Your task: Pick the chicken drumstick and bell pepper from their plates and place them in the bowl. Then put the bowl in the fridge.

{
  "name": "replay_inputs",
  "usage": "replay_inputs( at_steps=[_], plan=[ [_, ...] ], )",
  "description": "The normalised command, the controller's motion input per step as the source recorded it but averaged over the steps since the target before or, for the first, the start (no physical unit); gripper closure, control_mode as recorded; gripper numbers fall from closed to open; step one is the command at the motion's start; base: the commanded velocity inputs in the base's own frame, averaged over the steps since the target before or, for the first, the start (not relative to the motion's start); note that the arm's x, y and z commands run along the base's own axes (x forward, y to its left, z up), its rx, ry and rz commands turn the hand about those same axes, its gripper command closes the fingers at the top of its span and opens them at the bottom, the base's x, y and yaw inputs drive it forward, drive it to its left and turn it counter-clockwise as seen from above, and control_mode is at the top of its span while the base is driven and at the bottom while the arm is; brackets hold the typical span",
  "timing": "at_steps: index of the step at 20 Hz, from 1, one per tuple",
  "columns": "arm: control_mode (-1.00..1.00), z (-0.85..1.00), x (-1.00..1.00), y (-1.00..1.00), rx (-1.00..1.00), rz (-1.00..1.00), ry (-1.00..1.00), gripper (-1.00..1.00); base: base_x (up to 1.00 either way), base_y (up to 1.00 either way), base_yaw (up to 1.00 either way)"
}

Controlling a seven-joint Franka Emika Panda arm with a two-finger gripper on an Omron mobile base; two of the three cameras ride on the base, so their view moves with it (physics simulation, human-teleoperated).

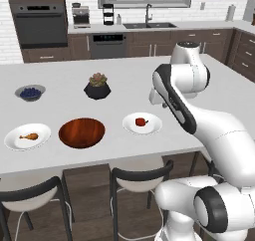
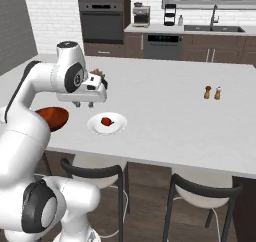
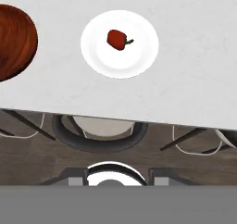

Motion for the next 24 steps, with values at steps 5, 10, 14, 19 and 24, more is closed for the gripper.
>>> replay_inputs(
  at_steps=[5, 10, 14, 19, 24],
  plan=[
    [-1.00, -0.09, 0.00, 0.10, -0.11, 0.00, 0.05, -1.00, 0.00, 0.00, 0.00],
    [-1.00, -0.34, 0.00, 0.30, -0.15, 0.10, 0.04, -1.00, 0.00, 0.00, 0.00],
    [-1.00, -0.40, 0.00, 0.00, 0.00, 0.27, -0.01, -1.00, 0.00, 0.00, 0.00],
    [-1.00, -0.34, 0.14, 0.00, 0.00, 0.33, 0.00, -1.00, 0.00, 0.00, 0.00],
    [-1.00, -0.47, 0.42, 0.00, 0.00, 0.38, 0.03, -1.00, 0.00, 0.00, 0.00]
  ],
)
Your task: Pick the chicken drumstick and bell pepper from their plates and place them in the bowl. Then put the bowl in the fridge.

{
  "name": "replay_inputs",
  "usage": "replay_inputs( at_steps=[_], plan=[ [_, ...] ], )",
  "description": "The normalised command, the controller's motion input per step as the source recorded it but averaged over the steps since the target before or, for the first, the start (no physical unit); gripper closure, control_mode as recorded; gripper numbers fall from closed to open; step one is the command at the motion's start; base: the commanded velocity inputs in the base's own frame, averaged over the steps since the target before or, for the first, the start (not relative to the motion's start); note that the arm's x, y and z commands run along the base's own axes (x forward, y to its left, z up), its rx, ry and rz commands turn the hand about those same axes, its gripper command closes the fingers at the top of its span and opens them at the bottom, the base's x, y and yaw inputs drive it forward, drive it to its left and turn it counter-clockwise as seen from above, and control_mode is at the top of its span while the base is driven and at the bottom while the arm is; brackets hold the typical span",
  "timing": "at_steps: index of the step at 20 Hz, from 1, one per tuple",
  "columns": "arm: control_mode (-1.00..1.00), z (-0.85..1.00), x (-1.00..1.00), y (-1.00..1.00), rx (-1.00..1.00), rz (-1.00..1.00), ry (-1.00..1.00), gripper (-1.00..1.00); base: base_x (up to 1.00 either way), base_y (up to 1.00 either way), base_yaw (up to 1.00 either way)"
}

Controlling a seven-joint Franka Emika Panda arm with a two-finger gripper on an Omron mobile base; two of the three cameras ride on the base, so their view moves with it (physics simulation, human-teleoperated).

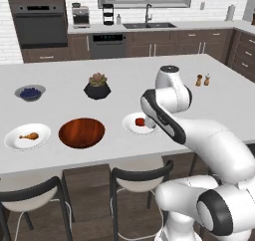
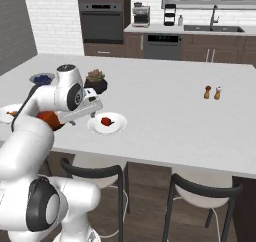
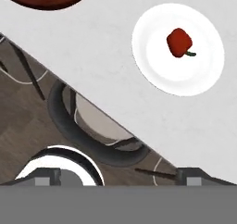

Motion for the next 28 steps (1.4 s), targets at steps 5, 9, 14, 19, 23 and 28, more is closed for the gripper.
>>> replay_inputs(
  at_steps=[5, 9, 14, 19, 23, 28],
  plan=[
    [-1.00, -0.39, 0.97, -0.02, 0.00, 0.27, 0.12, -1.00, 0.00, 0.00, 0.00],
    [-1.00, -0.43, 0.93, -0.09, 0.00, 0.26, 0.04, -1.00, 0.00, 0.00, 0.00],
    [-1.00, -0.33, 0.88, -0.01, -0.02, 0.21, 0.01, -1.00, 0.00, 0.00, 0.00],
    [-1.00, -0.26, 0.66, 0.04, -0.02, 0.12, 0.10, -1.00, 0.00, 0.00, 0.00],
    [-1.00, -0.35, 0.40, 0.10, -0.07, 0.02, 0.14, -1.00, 0.00, 0.00, 0.00],
    [-1.00, -0.29, 0.55, 0.17, -0.07, 0.01, 0.14, -1.00, 0.00, 0.00, 0.00]
  ],
)
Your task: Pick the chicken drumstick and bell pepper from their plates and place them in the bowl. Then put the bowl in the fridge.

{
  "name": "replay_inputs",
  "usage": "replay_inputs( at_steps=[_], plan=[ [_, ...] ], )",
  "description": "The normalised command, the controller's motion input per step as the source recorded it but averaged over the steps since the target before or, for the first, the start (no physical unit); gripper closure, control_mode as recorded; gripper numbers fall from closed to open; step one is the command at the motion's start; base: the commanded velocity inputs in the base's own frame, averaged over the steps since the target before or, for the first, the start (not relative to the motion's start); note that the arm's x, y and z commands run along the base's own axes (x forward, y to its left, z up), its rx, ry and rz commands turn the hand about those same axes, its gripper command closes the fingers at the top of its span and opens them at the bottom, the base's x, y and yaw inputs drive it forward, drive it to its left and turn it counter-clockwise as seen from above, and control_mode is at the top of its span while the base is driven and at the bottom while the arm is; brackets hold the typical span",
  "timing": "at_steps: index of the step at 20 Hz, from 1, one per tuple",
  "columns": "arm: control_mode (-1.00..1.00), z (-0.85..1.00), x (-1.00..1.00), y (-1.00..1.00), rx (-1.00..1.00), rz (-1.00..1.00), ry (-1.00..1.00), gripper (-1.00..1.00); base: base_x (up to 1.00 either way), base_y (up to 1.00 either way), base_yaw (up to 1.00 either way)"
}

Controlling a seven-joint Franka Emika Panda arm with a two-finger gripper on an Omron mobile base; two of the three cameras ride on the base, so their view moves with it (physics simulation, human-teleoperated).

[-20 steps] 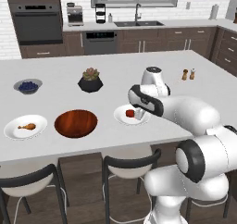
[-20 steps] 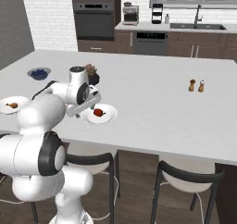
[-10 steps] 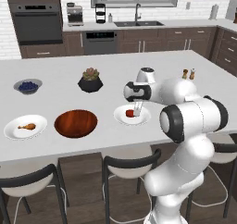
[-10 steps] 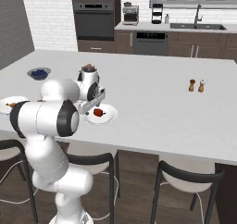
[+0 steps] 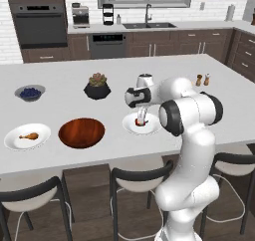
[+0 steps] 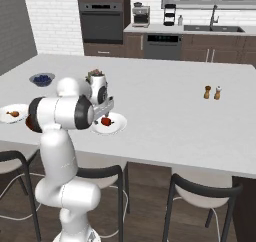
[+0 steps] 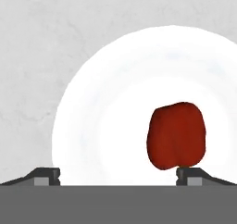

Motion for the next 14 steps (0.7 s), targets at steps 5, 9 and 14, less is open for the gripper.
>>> replay_inputs(
  at_steps=[5, 9, 14],
  plan=[
    [-1.00, -0.38, 0.35, 0.12, -0.09, 0.00, 0.04, -1.00, 0.00, 0.00, 0.00],
    [-1.00, -0.35, 0.17, 0.00, -0.08, 0.02, 0.00, -1.00, 0.00, 0.00, 0.00],
    [-1.00, -0.25, 0.03, -0.06, -0.05, 0.07, 0.00, -1.00, 0.00, 0.00, 0.00]
  ],
)
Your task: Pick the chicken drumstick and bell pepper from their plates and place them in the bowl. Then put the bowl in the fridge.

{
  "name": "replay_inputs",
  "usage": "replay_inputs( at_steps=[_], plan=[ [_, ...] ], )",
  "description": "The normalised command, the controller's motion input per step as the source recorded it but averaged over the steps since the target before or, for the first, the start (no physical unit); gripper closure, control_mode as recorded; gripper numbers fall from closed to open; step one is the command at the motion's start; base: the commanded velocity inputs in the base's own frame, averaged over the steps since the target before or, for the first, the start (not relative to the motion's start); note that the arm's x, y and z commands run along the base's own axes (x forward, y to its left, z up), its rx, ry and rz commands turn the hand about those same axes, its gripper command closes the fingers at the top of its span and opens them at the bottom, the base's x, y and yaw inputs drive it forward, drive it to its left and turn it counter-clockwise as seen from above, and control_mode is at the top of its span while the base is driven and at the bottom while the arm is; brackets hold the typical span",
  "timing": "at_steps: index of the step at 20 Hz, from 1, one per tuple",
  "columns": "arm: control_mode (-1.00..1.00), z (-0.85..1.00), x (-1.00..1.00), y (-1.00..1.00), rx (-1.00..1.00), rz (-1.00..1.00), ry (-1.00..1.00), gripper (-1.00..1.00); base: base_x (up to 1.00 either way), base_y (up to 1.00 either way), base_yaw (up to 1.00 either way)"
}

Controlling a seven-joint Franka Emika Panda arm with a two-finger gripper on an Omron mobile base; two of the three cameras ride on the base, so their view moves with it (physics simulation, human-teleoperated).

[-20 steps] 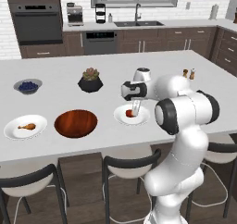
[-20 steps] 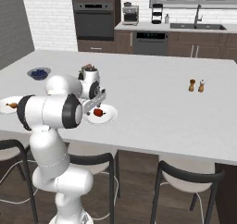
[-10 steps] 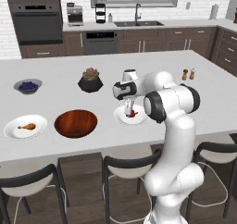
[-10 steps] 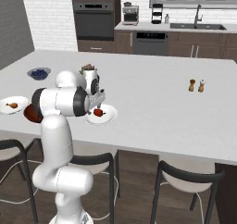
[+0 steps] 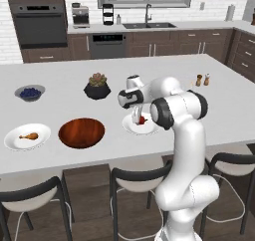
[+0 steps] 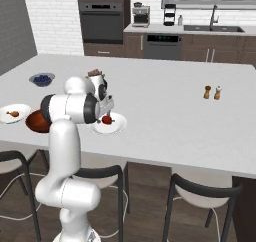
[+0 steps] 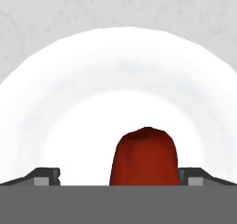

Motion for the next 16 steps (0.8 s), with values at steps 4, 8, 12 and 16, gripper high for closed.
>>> replay_inputs(
  at_steps=[4, 8, 12, 16],
  plan=[
    [-1.00, -0.16, 0.00, 0.00, -0.03, 0.08, 0.00, -1.00, 0.00, 0.00, 0.00],
    [-1.00, -0.12, 0.00, -0.03, -0.02, 0.06, 0.00, -1.00, 0.00, 0.00, 0.00],
    [-1.00, -0.25, 0.00, 0.00, -0.01, 0.07, 0.00, -1.00, 0.00, 0.00, 0.00],
    [-1.00, -0.33, 0.00, -0.06, 0.00, 0.10, 0.00, 1.00, 0.00, 0.00, 0.00]
  ],
)
